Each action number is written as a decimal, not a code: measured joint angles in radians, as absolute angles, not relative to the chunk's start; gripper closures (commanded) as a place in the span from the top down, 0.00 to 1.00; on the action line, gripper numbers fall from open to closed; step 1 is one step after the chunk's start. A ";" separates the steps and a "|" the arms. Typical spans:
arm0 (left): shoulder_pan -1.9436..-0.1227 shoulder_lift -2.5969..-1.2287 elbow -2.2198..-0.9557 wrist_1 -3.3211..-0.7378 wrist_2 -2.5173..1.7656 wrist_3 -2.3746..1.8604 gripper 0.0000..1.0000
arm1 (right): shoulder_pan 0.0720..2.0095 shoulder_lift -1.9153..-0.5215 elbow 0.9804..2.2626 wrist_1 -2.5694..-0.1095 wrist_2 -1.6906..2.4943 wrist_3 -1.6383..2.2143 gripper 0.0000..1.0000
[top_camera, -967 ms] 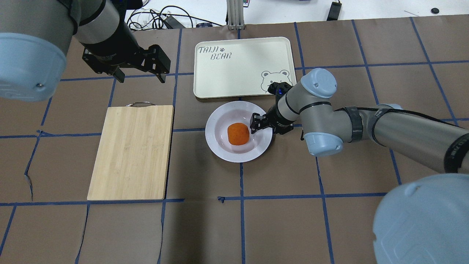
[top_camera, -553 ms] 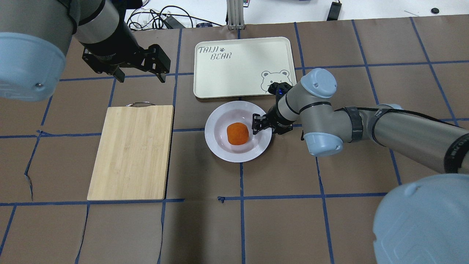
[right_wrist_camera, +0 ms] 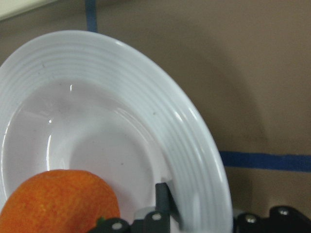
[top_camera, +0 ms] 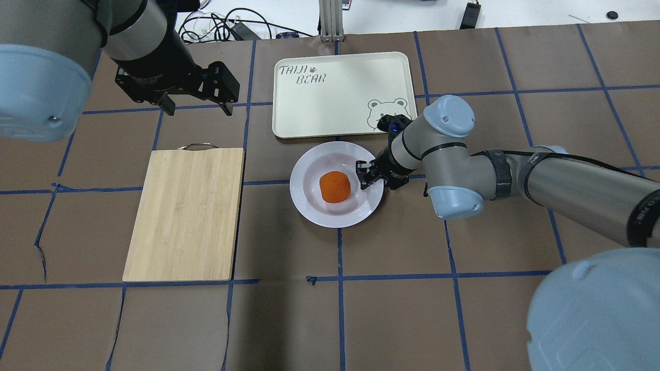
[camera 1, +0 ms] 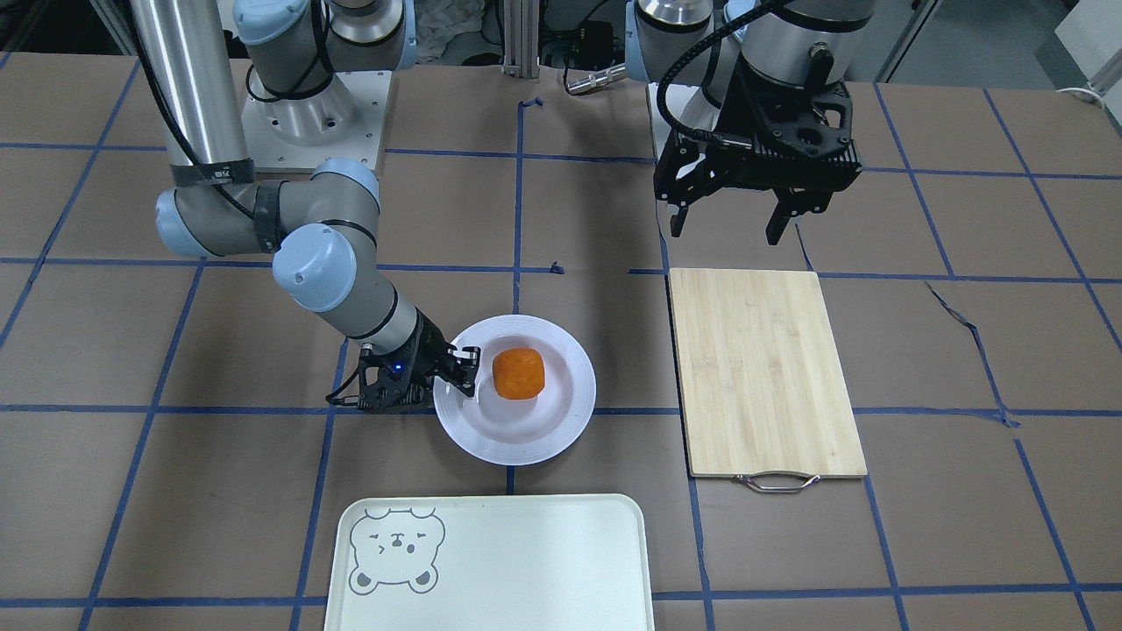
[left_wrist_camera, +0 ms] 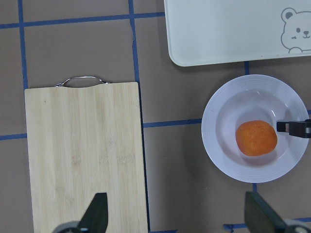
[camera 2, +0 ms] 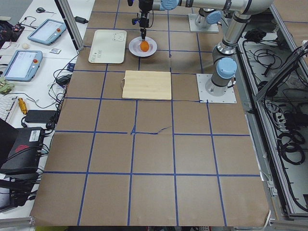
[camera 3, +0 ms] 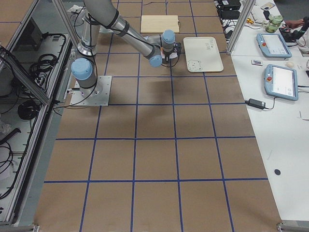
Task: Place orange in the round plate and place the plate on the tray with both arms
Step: 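Close the right gripper on the rim of the white bowl, then slide the bowl with the right gripper onto the bear tray and release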
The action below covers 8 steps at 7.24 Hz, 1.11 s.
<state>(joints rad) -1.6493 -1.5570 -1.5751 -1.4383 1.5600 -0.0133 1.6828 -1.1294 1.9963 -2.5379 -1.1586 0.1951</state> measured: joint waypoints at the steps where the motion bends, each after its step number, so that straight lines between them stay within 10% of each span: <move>1: -1.649 -1.557 -1.575 -1.438 1.559 -0.013 1.00 | 1.682 -1.130 1.996 -2.536 -1.158 0.197 0.00; 8: -1.649 -1.557 -1.564 -1.438 1.559 -0.015 1.00 | 1.673 -1.169 1.927 -2.519 -1.142 0.309 0.00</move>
<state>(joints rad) -1.6492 -1.5572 -1.5642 -1.4375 1.5593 -0.0154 1.6733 -1.1686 1.9268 -2.5189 -1.1420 0.3085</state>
